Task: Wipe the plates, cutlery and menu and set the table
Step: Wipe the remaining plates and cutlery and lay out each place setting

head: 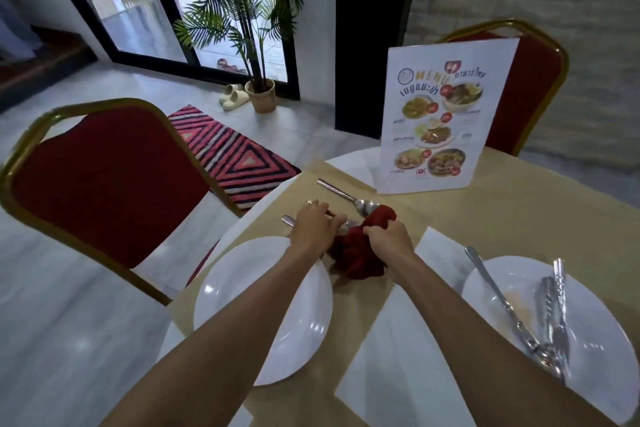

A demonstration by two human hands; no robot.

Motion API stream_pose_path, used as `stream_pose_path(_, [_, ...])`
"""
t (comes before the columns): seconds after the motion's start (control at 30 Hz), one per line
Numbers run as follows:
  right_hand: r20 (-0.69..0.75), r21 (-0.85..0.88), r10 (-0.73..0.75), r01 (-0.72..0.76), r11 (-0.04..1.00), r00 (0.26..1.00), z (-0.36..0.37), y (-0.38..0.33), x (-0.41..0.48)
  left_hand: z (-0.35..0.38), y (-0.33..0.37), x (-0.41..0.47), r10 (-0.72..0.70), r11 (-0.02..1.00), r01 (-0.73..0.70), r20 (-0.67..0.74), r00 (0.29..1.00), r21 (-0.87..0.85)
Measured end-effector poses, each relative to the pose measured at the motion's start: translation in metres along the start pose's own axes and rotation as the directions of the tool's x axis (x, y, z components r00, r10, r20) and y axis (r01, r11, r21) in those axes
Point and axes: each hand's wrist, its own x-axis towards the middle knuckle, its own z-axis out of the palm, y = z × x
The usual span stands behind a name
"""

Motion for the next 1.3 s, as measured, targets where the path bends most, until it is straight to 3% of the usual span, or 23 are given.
stream_pose_path(0.4, [-0.063,0.098,-0.009,0.015,0.995,0.998,-0.035,0.013,-0.001,0.012,0.001,0.019,-0.040,0.993,0.046,-0.058,0.997,0.107])
stream_pose_path(0.9, [0.015,0.178,0.017,-0.020,0.984,1.000,-0.055,0.015,-0.024,0.003,0.008,0.006,-0.015,0.997,0.023,-0.107,0.994,0.072])
stream_pose_path(0.97, [0.035,0.197,0.025,-0.031,0.980,0.999,-0.065,0.016,-0.031,0.000,0.009,-0.001,-0.027,0.989,0.044,-0.117,0.993,0.142])
stream_pose_path(1.1, [-0.015,0.232,0.028,-0.023,0.972,1.000,-0.074,0.028,-0.039,0.001,0.010,-0.020,-0.064,0.859,0.068,-0.024,0.998,0.507])
stream_pose_path(1.3, [0.020,0.181,0.049,-0.052,0.982,0.999,-0.069,0.037,-0.051,0.005,0.012,-0.024,-0.118,0.829,0.071,0.050,0.992,0.554])
